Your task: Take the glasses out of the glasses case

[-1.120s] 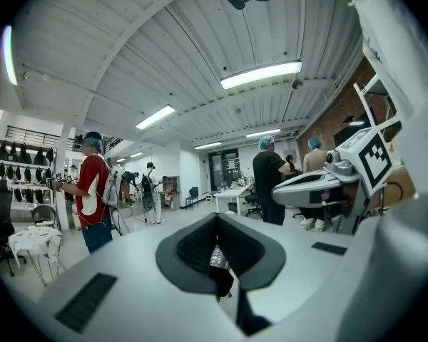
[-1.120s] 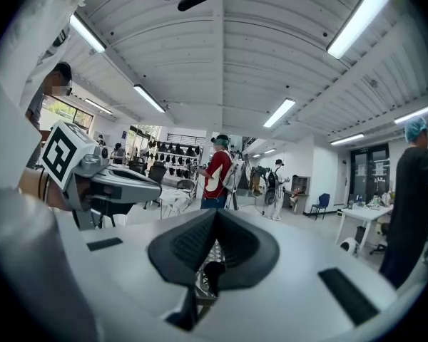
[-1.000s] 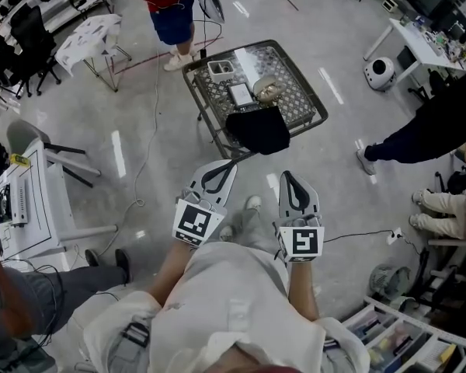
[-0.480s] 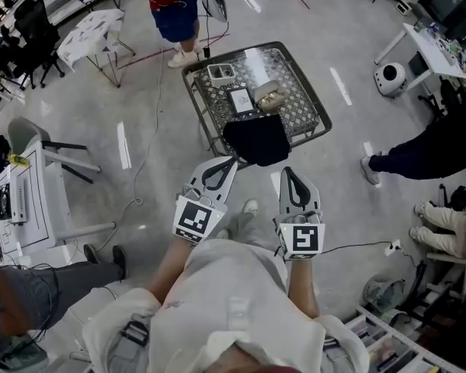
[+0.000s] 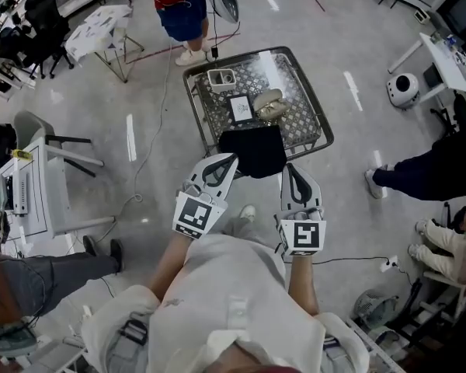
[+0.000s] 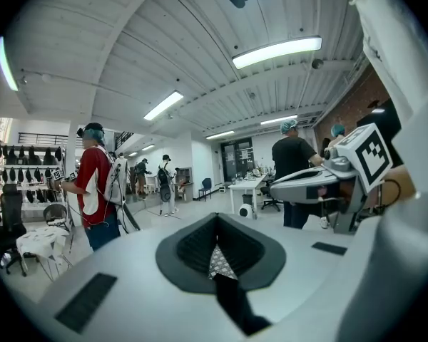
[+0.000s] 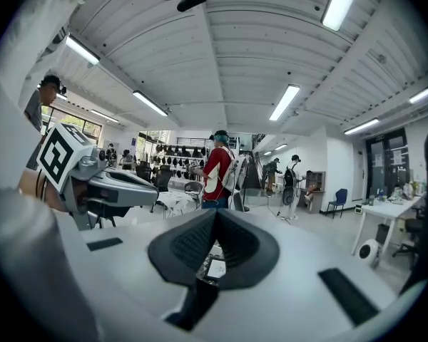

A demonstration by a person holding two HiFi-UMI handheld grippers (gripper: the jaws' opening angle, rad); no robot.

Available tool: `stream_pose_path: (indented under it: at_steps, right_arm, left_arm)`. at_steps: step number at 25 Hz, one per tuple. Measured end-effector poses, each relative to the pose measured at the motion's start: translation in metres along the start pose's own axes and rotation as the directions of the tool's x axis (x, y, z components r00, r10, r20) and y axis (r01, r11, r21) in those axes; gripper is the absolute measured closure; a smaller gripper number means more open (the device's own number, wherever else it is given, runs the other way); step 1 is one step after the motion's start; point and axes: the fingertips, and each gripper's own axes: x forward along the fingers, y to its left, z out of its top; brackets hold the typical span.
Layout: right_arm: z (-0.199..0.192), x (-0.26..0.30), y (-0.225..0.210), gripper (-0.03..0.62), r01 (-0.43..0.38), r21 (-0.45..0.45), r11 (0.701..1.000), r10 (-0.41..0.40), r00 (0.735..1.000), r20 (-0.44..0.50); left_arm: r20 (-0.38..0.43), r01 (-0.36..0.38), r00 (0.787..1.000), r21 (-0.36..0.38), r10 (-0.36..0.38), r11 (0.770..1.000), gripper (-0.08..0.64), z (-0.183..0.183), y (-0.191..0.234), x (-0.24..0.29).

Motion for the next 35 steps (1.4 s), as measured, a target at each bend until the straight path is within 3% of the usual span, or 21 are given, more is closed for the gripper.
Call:
stream_pose_path:
  at_steps: [17, 29, 35]
  right_arm:
    - [-0.012, 0.046, -0.071, 0.586, -0.064, 0.037, 0.997, 0.063, 0.998, 0.013]
    - [-0.021, 0.072, -0.092, 0.586, -0.023, 0.057, 0.998, 0.024, 1.0, -0.014]
    - [-0.027, 0.101, -0.1, 0.586, -0.008, 0.024, 1.0, 0.009, 0.999, -0.044]
  left_arm:
    - [-0.039, -0.062, 0.997, 0.019, 0.063, 0.998, 0.546, 0.011, 0.003, 0.075]
    - [-0.045, -0.019, 0.999, 0.019, 0.019, 1.0, 0.546, 0.009, 0.022, 0.116]
    - [-0.043, 0.014, 0.999, 0.005, -0.013, 1.0, 0.546, 0.0, 0.043, 0.143]
